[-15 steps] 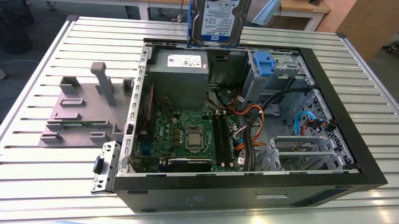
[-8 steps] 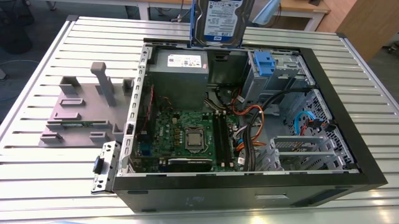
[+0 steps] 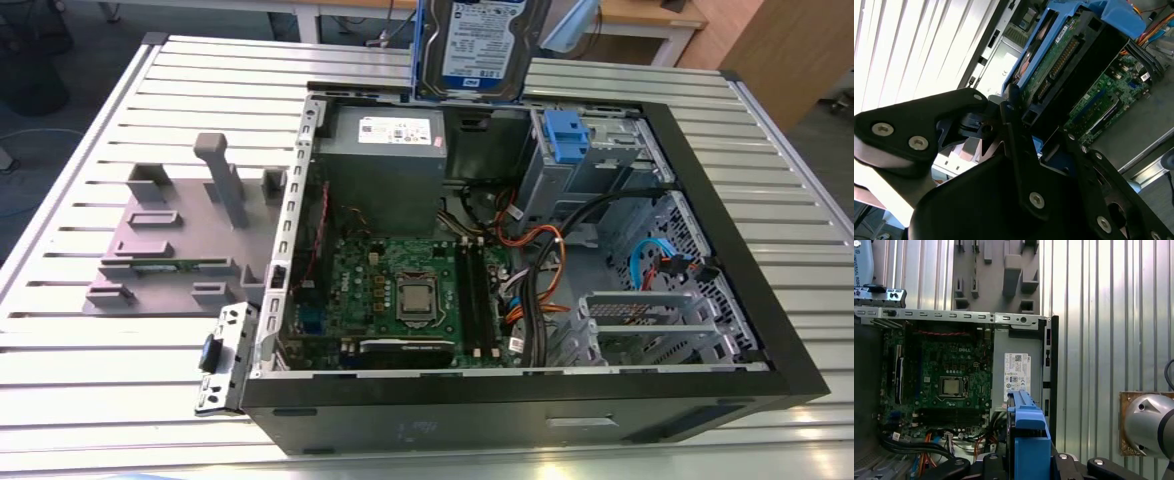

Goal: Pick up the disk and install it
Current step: 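Pick up the disk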

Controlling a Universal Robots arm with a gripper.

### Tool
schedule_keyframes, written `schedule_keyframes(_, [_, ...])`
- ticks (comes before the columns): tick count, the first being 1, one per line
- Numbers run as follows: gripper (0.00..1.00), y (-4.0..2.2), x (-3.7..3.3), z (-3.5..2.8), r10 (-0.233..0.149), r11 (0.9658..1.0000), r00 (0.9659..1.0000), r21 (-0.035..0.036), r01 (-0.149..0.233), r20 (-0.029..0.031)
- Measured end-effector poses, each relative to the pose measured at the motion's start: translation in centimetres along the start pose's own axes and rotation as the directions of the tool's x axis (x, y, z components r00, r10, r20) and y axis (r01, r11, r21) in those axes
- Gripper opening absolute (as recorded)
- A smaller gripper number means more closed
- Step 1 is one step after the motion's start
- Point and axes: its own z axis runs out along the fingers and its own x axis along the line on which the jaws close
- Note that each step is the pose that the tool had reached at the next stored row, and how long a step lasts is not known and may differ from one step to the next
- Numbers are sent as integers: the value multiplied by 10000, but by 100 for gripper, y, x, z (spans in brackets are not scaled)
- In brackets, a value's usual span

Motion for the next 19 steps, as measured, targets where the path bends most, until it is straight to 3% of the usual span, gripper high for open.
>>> schedule_keyframes(19, [37, -109, 1, -1, -1, 10000, 10000, 0, 1, 0])
